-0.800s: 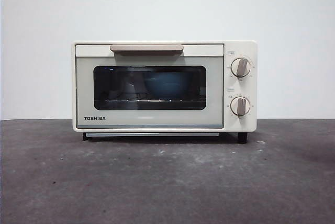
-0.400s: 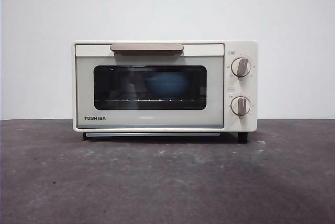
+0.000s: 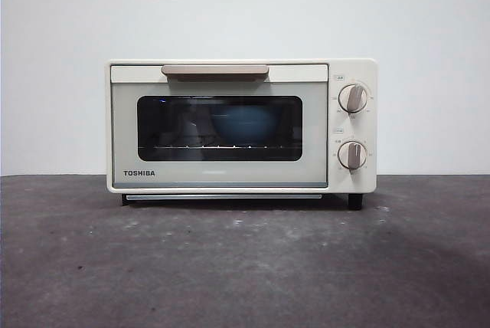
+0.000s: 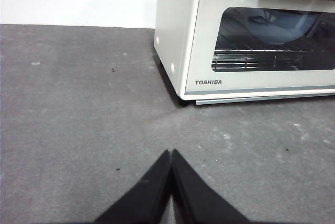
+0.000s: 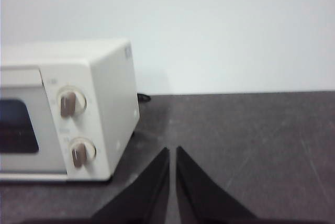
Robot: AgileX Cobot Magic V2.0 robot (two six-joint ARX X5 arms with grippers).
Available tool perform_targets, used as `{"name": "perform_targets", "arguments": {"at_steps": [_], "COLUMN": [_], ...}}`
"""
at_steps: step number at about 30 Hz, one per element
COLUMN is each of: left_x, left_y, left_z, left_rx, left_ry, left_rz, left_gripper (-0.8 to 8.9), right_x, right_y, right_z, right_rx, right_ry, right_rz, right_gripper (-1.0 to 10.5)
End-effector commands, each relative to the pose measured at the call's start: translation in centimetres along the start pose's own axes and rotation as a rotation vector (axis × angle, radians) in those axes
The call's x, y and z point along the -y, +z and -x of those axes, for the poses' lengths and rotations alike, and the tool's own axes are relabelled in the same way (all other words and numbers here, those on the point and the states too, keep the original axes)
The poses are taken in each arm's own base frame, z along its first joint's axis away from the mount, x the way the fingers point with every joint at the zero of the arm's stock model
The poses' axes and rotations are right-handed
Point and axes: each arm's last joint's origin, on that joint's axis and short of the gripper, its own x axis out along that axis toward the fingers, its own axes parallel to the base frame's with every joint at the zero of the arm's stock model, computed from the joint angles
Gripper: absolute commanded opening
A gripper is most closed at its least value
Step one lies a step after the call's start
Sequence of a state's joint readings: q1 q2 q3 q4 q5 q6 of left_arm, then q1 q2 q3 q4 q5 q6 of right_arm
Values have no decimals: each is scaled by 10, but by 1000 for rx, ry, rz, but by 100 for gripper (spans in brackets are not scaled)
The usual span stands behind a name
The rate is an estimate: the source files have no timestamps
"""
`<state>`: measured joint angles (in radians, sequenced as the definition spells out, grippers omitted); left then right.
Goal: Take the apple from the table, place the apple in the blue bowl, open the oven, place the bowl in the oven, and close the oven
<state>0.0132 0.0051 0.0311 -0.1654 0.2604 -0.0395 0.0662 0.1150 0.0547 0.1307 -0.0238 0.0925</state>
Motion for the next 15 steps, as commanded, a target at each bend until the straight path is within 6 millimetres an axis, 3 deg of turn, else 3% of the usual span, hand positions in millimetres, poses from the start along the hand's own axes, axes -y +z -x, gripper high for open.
{"name": "perform_targets", "arguments": {"at_steps": [1,15], "left_x": [-1,-1], "left_y": [-7,-7], "left_z": [-2,-2], "left_rx": [-17,-17], "left_ry": [3,3], "left_rz": [5,5], "left_gripper": [8,8], "right_x": [1,3], "right_y": [-11,-36], "right_z": [1,9], "right_rx": [2,-242], "right_ry": [3,-18], "right_rz": [11,3], "right_gripper": [5,5]}}
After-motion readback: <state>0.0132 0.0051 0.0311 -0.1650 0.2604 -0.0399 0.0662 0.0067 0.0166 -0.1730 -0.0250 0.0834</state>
